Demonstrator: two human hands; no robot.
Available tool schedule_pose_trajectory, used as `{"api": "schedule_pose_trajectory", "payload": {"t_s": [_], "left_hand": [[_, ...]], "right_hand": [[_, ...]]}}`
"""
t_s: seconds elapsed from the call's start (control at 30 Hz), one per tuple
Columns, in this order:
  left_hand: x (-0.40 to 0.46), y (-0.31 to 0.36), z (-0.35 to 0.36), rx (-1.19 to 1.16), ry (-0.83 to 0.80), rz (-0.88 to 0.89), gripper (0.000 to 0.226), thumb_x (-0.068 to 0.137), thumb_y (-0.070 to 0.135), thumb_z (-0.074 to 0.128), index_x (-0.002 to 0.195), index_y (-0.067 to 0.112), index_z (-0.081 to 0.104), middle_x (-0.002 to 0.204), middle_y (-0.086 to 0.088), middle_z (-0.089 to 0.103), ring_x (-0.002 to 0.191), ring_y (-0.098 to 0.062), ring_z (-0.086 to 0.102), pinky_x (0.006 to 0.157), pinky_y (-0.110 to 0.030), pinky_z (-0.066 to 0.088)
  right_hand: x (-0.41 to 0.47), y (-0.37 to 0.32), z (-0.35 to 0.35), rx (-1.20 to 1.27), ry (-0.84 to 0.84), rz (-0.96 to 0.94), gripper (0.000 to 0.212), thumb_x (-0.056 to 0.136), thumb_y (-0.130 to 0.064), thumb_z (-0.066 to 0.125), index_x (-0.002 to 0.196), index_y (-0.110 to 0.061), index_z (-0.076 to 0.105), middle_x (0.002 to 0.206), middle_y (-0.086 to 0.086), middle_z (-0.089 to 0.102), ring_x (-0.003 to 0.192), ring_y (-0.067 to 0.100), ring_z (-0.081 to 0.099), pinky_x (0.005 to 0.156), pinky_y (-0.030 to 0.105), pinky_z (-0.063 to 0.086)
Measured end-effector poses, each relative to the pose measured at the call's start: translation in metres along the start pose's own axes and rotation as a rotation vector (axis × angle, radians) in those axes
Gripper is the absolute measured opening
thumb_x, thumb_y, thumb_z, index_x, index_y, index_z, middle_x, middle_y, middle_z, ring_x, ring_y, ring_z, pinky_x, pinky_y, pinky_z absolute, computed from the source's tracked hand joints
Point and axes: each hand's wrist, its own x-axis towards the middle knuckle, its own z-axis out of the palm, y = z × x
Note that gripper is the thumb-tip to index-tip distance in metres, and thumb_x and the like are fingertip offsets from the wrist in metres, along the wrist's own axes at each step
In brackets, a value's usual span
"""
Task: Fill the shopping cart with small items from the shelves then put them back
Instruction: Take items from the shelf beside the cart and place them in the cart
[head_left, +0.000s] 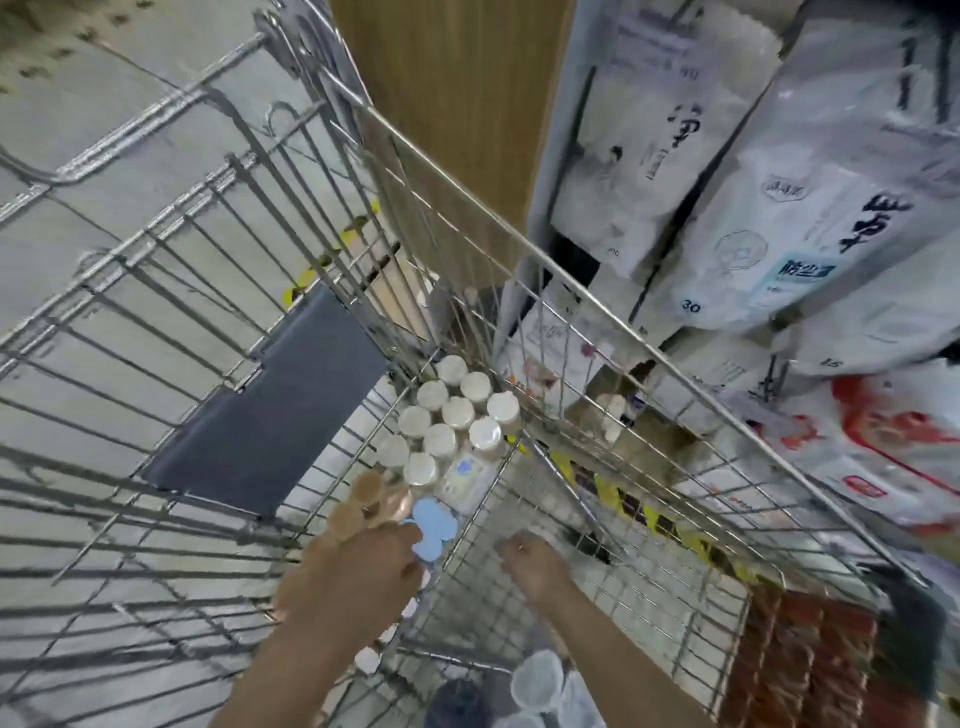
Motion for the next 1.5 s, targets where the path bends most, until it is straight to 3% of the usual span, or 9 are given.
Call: {"api": "schedule_pose_trajectory", "payload": {"t_s": [0.17, 0.37, 0.6, 0.73, 0.83, 1.0, 1.13, 1.2, 1.5], "left_hand": [[0.021, -0.004, 0.002, -0.035, -0.039, -0.001, 0.026, 0.098, 0.031, 0.04, 0.12, 0.024, 0.051, 0.118, 0.005, 0.057, 0.103, -0.016, 0.056, 0.091, -0.035, 0.046], [0.035, -0.005, 0.01, 0.049, -0.021, -0.039, 0.028, 0.099, 0.035, 0.037, 0.122, 0.025, 0.048, 0.123, 0.005, 0.055, 0.107, -0.015, 0.054, 0.092, -0.03, 0.044], [0.043, 0.009, 0.002, 0.138, -0.016, -0.04, 0.032, 0.101, 0.034, 0.035, 0.128, 0.022, 0.047, 0.126, 0.002, 0.052, 0.112, -0.015, 0.052, 0.072, -0.023, 0.037], [0.057, 0.021, -0.002, 0.141, -0.009, -0.064, 0.028, 0.101, 0.028, 0.035, 0.122, 0.02, 0.051, 0.121, 0.002, 0.054, 0.087, -0.012, 0.049, 0.056, -0.021, 0.03], [0.09, 0.027, 0.016, 0.194, -0.013, -0.03, 0.022, 0.098, 0.02, 0.039, 0.11, 0.01, 0.053, 0.113, -0.006, 0.058, 0.094, -0.02, 0.058, 0.066, -0.028, 0.039], [0.155, 0.04, 0.058, 0.314, 0.01, 0.0, 0.035, 0.091, 0.014, 0.05, 0.124, 0.003, 0.046, 0.125, -0.014, 0.05, 0.114, -0.029, 0.052, 0.089, -0.039, 0.048], [0.179, 0.042, 0.085, 0.519, 0.001, -0.064, 0.06, 0.091, 0.028, 0.057, 0.137, 0.0, 0.03, 0.141, -0.021, 0.035, 0.127, -0.035, 0.04, 0.099, -0.043, 0.043], [0.186, 0.041, 0.097, 0.531, 0.016, -0.122, 0.064, 0.094, 0.031, 0.052, 0.141, -0.002, 0.025, 0.143, -0.021, 0.032, 0.128, -0.034, 0.04, 0.101, -0.044, 0.041], [0.192, 0.059, 0.112, 0.386, 0.049, -0.27, 0.074, 0.088, 0.048, 0.057, 0.14, 0.001, 0.032, 0.149, -0.024, 0.019, 0.132, -0.035, 0.034, 0.1, -0.045, 0.042]], "right_hand": [[0.051, -0.015, 0.02, 0.158, 0.037, 0.034, 0.055, 0.069, -0.071, 0.05, 0.088, -0.02, 0.055, 0.08, 0.001, 0.053, 0.075, 0.018, 0.052, 0.074, 0.03, 0.037], [0.078, -0.031, 0.037, 0.243, 0.132, 0.05, 0.055, 0.088, -0.042, 0.063, 0.123, -0.003, 0.049, 0.119, 0.011, 0.06, 0.106, 0.026, 0.058, 0.083, 0.029, 0.044], [0.084, -0.018, 0.036, 0.142, 0.202, -0.016, 0.029, 0.096, -0.03, 0.054, 0.11, -0.005, 0.058, 0.101, 0.008, 0.062, 0.085, 0.021, 0.057, 0.07, 0.027, 0.04], [0.077, 0.001, 0.023, 0.29, 0.217, -0.009, 0.026, 0.096, -0.025, 0.056, 0.111, -0.005, 0.059, 0.098, 0.006, 0.066, 0.091, 0.023, 0.064, 0.077, 0.032, 0.05], [0.059, 0.023, 0.008, 0.389, 0.219, 0.001, 0.018, 0.096, -0.021, 0.056, 0.109, -0.01, 0.059, 0.095, 0.002, 0.066, 0.093, 0.024, 0.065, 0.068, 0.027, 0.049], [0.025, 0.064, -0.016, 0.439, 0.232, -0.009, 0.005, 0.092, -0.016, 0.061, 0.097, -0.015, 0.063, 0.096, 0.007, 0.069, 0.093, 0.031, 0.066, 0.086, 0.051, 0.053], [0.002, 0.08, -0.033, 0.525, 0.254, -0.033, 0.007, 0.093, -0.015, 0.06, 0.087, -0.019, 0.06, 0.089, 0.002, 0.069, 0.086, 0.024, 0.066, 0.06, 0.013, 0.046], [-0.002, 0.085, -0.039, 0.531, 0.262, -0.039, 0.007, 0.092, -0.014, 0.061, 0.085, -0.017, 0.06, 0.086, 0.003, 0.068, 0.083, 0.024, 0.066, 0.051, 0.009, 0.042], [-0.008, 0.099, -0.05, 0.62, 0.268, -0.026, 0.003, 0.09, -0.011, 0.064, 0.087, -0.011, 0.063, 0.095, 0.01, 0.071, 0.087, 0.025, 0.067, 0.079, 0.034, 0.052]]}}
